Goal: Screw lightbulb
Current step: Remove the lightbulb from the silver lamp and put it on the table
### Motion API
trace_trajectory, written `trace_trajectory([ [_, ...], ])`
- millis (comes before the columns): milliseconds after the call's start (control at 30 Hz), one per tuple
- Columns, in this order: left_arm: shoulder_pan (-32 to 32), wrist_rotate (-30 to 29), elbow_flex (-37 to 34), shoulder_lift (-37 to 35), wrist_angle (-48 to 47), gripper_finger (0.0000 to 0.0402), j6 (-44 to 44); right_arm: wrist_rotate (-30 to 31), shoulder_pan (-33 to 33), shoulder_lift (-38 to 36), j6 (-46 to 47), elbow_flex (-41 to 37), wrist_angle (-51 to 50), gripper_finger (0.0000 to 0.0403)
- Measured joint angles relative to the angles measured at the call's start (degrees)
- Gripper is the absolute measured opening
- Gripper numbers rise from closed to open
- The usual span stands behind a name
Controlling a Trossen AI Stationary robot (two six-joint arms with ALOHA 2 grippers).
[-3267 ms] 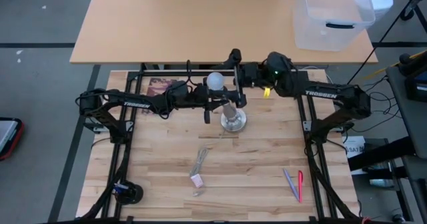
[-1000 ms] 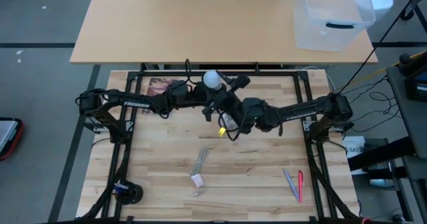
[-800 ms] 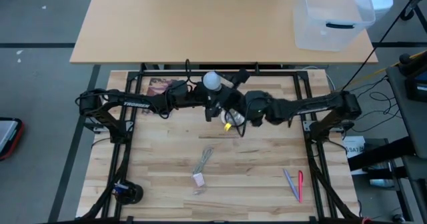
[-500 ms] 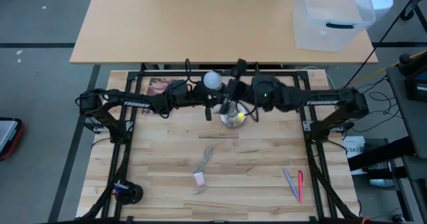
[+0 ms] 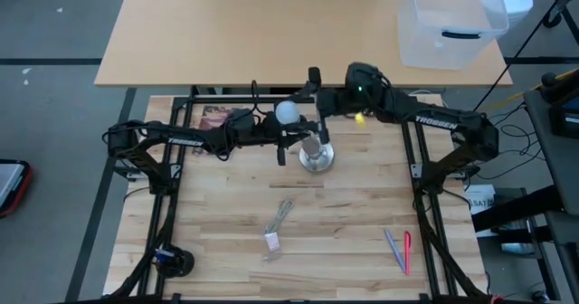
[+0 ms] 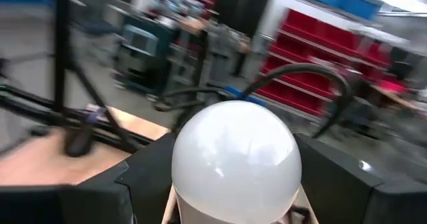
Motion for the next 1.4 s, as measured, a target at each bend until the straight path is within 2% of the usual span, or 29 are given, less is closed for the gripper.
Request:
trace_trajectory([
  [133,-0.09,1.50,0.04,0.02,0.72,0.0075,0.18,-12.82,-4.21,0.47,1.86,0.00,0.66,0.0276],
  [233,-0.31,1.38,0.15,0.02,1.28,0.0075,0.57,-19.24,-6.80,0.81,4.33,0.00,1.28,0.0276],
  [467,-0.29,3.19,0.15,0.09,2.68,0.0075,0.92,-24.88,-8.41,1.02,6.44,-0.09,3.38,0.0277],
  [700,-0.46,8.89,-0.01,0.15,3.92,0.0075,0.60,-28.63,-7.06,1.07,7.78,-0.15,4.99,0.0277],
  [900,-0.95,12.38,-0.15,0.13,5.15,0.0075,-0.11,-28.75,-4.71,1.84,11.74,-0.22,8.39,0.0279],
  [1100,-1.06,12.91,-0.18,-0.04,5.02,0.0075,-1.94,-20.96,-1.58,1.85,15.14,-0.37,9.78,0.0300],
  [1400,-0.97,9.45,0.07,-0.11,3.46,0.0075,-2.97,-12.76,1.55,1.31,14.22,-0.11,11.14,0.0339],
])
